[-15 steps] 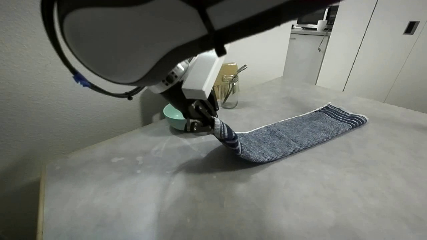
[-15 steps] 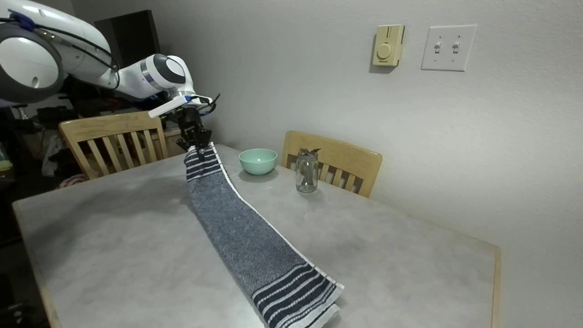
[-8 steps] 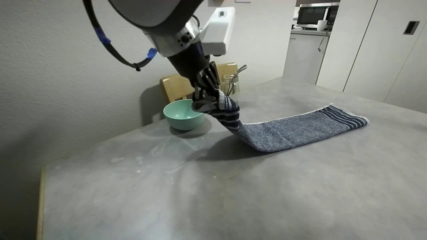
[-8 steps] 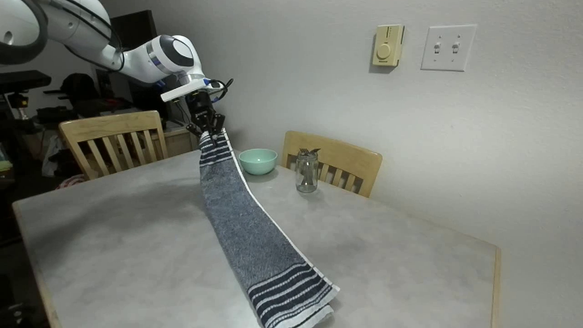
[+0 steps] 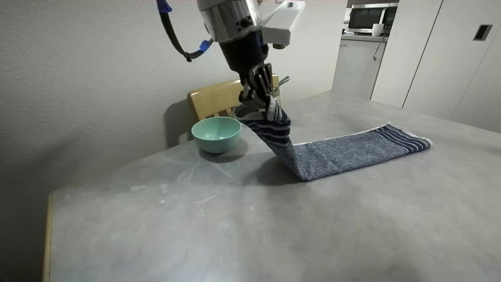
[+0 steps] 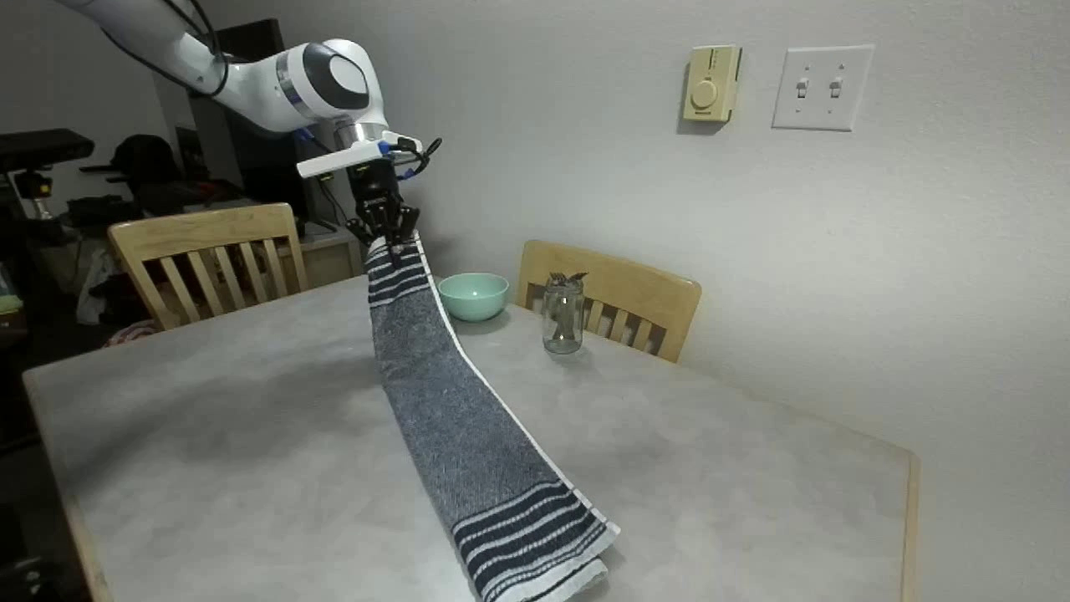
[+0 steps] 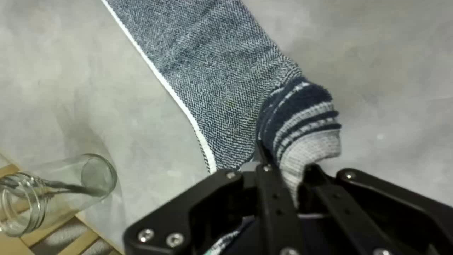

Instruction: Fold the grey towel in half

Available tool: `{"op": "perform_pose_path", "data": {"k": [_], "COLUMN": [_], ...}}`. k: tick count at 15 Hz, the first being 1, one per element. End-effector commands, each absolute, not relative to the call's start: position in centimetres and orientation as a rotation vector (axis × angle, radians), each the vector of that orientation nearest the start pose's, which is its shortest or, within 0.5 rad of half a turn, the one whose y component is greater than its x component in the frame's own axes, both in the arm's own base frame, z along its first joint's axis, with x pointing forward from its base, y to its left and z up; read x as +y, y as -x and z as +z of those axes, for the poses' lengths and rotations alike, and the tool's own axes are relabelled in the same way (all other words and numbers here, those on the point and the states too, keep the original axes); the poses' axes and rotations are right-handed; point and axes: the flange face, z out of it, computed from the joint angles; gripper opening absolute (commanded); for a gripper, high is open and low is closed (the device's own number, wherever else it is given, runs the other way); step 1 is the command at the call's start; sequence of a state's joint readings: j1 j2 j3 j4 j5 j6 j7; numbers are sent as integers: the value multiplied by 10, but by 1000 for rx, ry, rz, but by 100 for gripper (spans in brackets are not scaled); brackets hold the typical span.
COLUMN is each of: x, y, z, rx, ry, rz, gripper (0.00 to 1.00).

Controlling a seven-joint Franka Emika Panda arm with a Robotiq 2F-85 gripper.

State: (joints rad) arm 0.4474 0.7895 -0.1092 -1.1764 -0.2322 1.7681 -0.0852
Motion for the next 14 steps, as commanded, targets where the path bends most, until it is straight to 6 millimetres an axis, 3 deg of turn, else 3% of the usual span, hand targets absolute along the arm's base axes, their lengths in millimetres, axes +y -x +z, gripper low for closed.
{"op": "perform_pose_path", "data": {"k": [1,6,7,10,14], "x": [234,228,239,234,234], "y": [-660,-625,-650,-635,-633], "z": [313,316,310,313,313], "rx": [-540,-38,-170,-55,-44], "ry": [3354,3405,3409,3412,3411], "rz": [224,90,132,112,107], "gripper": [2,2,7,7,7]}}
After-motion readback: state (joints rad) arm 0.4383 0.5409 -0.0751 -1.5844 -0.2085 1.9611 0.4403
